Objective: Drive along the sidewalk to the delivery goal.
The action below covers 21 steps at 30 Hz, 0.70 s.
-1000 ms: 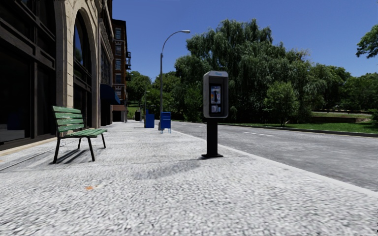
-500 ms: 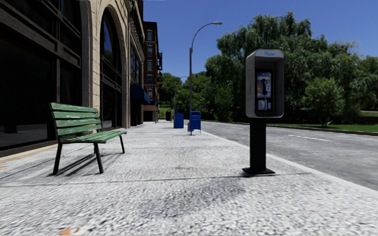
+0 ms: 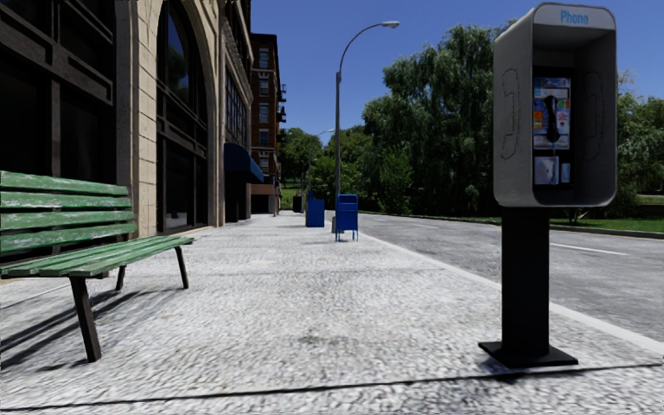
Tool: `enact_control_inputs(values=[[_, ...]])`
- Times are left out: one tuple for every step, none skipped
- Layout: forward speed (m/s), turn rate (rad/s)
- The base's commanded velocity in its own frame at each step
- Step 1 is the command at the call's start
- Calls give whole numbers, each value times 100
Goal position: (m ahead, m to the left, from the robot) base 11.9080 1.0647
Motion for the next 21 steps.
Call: enact_control_inputs(values=[[200,67],[200,89],[200,99],[200,99],[200,88],[200,1],[200,1],[200,0],[200,0],[200,0],[200,0],[200,0],[200,0],[200,0],[200,0],[200,0],[200,0],[200,0],[200,0],[200,0],[200,0]])
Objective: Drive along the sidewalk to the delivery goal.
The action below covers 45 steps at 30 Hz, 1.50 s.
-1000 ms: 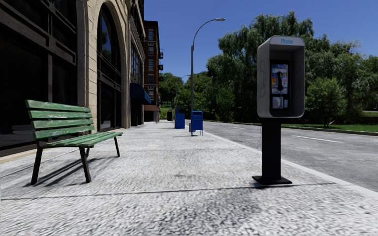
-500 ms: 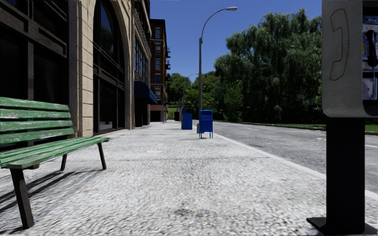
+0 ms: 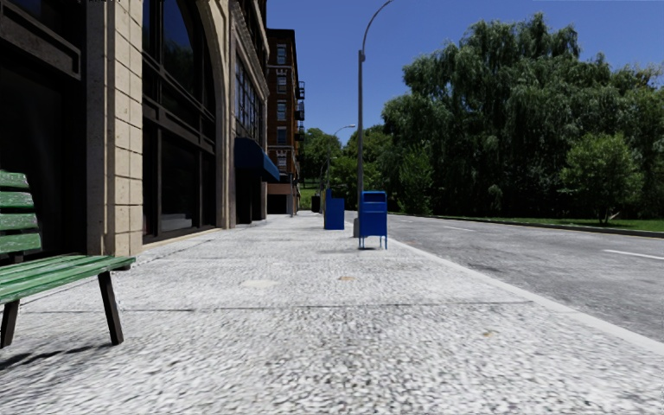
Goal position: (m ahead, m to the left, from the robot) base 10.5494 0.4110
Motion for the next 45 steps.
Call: enact_control_inputs(values=[[200,0],[200,55],[200,91],[200,91],[200,95],[200,84],[200,12],[200,0],[200,0],[200,0],[200,0],[200,0],[200,0],[200,0],[200,0],[200,0],[200,0],[200,0],[200,0],[200,0],[200,0],[200,0],[200,0],[200,0],[200,0],[200,0],[200,0],[200,0],[200,0],[200,0],[200,0],[200,0],[200,0],[200,0],[200,0],[200,0],[200,10],[200,68],[200,79],[200,79],[200,89],[200,93],[200,90],[200,90],[200,69]])
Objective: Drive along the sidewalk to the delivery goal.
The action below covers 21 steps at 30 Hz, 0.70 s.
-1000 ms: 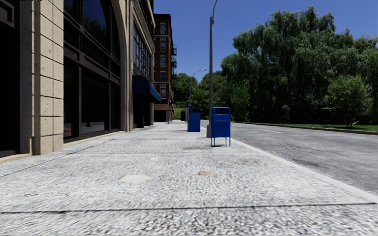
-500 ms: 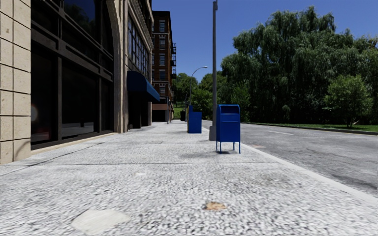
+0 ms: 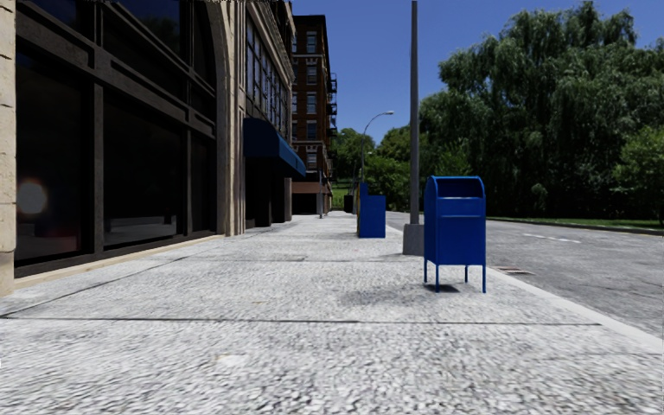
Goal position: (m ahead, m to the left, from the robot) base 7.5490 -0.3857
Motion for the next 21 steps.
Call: enact_control_inputs(values=[[200,46],[200,24],[200,8],[200,8],[200,5],[200,4],[200,3],[200,3],[200,3],[200,0],[200,0],[200,0],[200,0],[200,0],[200,0],[200,0],[200,0],[200,0],[200,0],[200,0],[200,0]])
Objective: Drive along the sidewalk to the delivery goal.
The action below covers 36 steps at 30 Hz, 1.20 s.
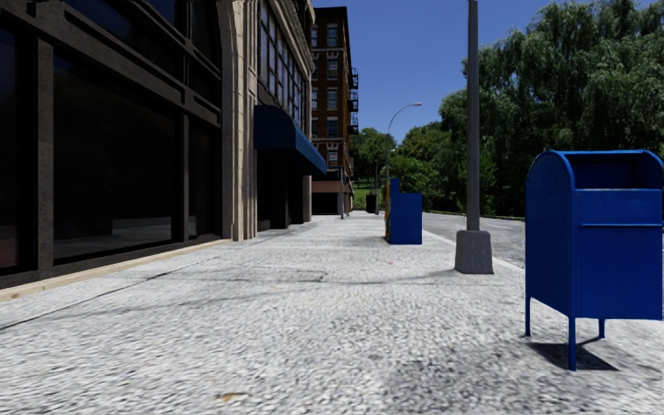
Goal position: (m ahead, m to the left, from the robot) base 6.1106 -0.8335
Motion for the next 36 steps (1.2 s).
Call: enact_control_inputs(values=[[200,0],[200,0],[200,0],[200,0],[200,0],[200,0],[200,0],[200,0],[200,0],[200,0],[200,0],[200,0],[200,0],[200,0],[200,0],[200,0],[200,0],[200,0],[200,0],[200,0],[200,0],[200,0],[200,0],[200,0],[200,0],[200,0],[200,0],[200,0],[200,0],[200,0],[200,0],[200,0],[200,0],[200,0],[200,0],[200,0]])
